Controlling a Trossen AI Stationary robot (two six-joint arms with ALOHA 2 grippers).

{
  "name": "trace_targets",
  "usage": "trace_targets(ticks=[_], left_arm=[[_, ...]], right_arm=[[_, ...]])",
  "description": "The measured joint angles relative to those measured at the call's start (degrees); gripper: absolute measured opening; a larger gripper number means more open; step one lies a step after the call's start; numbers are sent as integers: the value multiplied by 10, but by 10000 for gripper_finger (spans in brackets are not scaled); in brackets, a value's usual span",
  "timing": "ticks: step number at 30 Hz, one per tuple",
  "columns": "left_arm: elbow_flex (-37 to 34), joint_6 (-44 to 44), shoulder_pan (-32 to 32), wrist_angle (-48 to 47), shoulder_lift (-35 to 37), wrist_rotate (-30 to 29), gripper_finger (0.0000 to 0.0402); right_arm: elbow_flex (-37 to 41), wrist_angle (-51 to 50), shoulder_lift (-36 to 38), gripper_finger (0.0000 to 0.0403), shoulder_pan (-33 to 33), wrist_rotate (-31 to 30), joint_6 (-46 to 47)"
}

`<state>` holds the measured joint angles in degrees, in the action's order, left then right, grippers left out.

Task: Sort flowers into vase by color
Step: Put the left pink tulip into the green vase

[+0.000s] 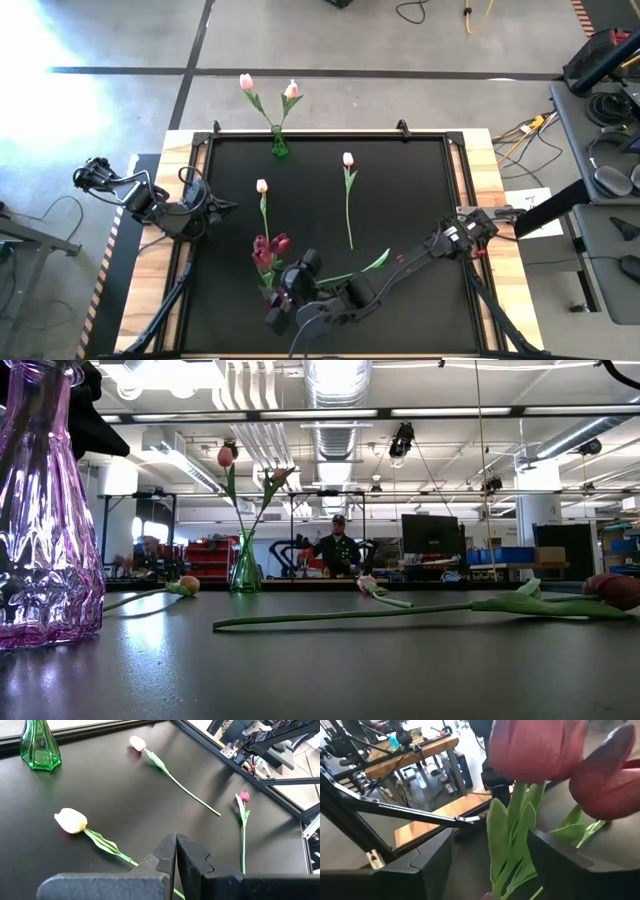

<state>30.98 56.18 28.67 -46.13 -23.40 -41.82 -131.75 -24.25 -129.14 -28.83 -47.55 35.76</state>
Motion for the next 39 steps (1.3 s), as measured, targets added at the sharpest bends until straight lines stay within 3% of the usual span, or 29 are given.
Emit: trace_targets(ticks=[6, 11, 16, 22, 26, 32, 35, 39], left_arm=[[0, 0, 0, 1, 0, 6, 0], [0, 0, 0, 2, -3, 22, 0], [0, 33, 0, 5, -22, 25, 0], [-1, 131, 0, 5, -75, 33, 0], [-2, 241, -1, 1, -126, 66, 0], [-5, 406, -15, 0, -209, 106, 0], [-3, 434, -28, 22, -253, 115, 0], [5, 444, -71, 61, -307, 120, 0]], right_arm=[[-29, -88, 13, 246, 0, 54, 51], [-32, -189, 61, 219, -1, 110, 95], [-33, -338, 127, 152, -5, 116, 121], [-32, -560, 210, 31, 10, 129, 125], [-27, -662, 268, 13, 69, 208, 82], [67, -629, 377, 9, 201, 342, -120], [152, -593, 434, 9, 289, 402, -198], [292, -469, 504, 9, 395, 541, -292]])
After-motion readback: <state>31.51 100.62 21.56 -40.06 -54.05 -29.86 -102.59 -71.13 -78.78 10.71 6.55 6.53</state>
